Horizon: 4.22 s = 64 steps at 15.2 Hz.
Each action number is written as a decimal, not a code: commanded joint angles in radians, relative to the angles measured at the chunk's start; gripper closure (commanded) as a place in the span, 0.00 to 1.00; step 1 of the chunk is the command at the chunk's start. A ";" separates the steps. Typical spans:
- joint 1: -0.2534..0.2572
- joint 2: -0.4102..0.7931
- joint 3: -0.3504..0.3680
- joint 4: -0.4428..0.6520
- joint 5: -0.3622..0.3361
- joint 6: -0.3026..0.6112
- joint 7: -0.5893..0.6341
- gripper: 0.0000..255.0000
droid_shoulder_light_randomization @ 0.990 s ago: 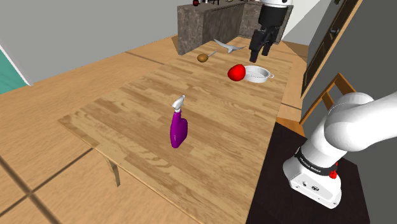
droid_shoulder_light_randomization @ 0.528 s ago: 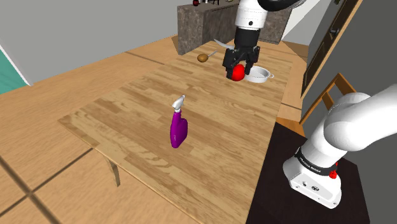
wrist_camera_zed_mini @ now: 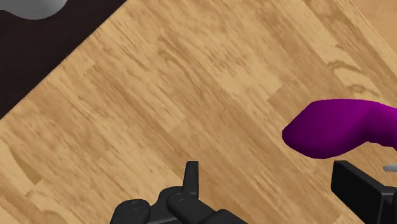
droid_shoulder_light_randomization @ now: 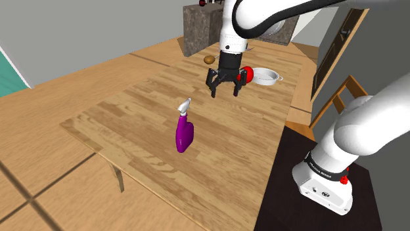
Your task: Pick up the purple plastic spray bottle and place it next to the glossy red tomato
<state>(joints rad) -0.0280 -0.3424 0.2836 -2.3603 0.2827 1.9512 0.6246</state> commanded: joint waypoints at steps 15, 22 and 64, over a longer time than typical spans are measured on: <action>0.019 0.491 0.082 0.168 0.084 0.337 0.417 0.00; 0.031 0.532 0.088 0.152 0.084 0.397 0.419 0.00; 0.009 0.334 0.078 0.306 0.083 0.057 0.494 1.00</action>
<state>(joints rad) -0.0178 -0.0055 0.3625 -2.0656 0.3666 2.0224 1.1147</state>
